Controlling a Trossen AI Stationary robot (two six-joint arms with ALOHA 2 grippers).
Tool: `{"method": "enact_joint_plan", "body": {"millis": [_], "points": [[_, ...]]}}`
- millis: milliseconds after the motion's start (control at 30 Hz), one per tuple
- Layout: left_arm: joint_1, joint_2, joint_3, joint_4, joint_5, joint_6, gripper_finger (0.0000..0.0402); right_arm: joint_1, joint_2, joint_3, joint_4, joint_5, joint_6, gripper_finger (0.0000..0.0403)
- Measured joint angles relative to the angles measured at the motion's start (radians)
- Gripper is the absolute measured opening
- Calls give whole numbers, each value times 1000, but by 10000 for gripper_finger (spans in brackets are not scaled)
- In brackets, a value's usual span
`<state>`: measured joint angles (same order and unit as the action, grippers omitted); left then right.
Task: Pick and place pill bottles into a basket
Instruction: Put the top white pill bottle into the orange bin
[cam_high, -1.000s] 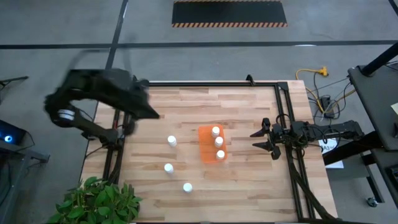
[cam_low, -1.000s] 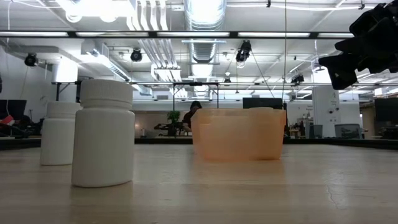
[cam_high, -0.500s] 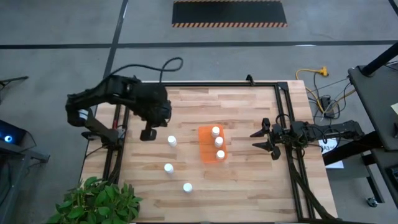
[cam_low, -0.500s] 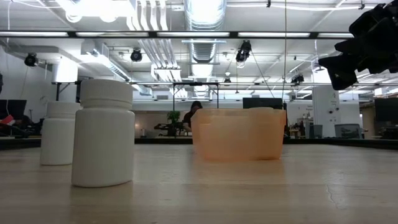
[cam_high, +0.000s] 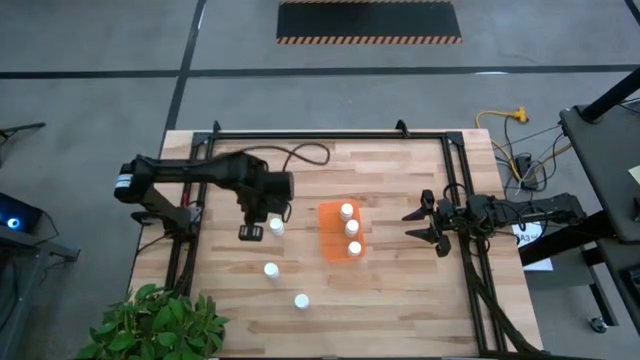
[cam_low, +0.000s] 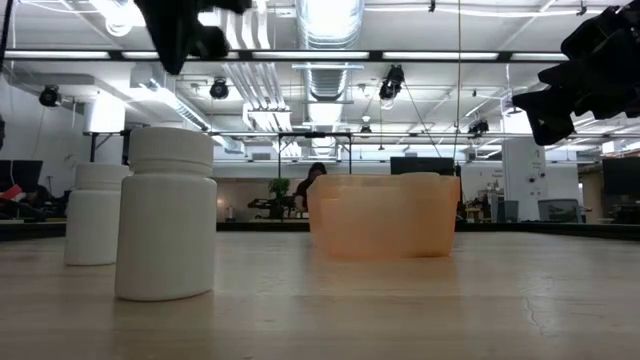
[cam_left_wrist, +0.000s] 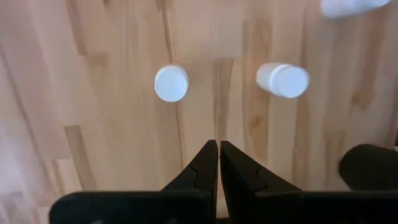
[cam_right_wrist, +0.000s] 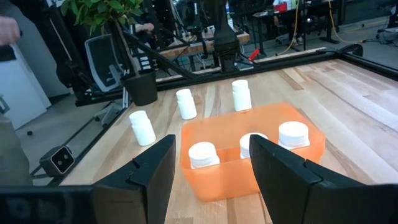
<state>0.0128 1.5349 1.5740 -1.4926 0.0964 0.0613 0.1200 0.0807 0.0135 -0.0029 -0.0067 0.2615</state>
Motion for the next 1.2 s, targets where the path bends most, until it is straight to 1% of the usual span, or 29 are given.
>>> {"method": "enact_joint_plan", "body": {"millis": [200,467,600,767,900,1000,1200], "points": [[0,-35,-166,189,-1,-2,0,0,0,0,1,2,0,194],[0,-49,-285,327,-1,-2,0,0,0,0,1,2,0,194],[0,-51,-321,402,-2,-2,0,0,0,0,1,2,0,194],[1,-49,-356,422,-2,2,0,0,1,0,1,2,0,194],[10,-48,-386,461,-28,6,0,0,1,0,1,2,0,194],[24,-49,-411,478,-29,6,0,0,1,0,1,2,0,194],[53,-49,-421,504,-24,21,0,0,1,0,1,1,0,194]]}}
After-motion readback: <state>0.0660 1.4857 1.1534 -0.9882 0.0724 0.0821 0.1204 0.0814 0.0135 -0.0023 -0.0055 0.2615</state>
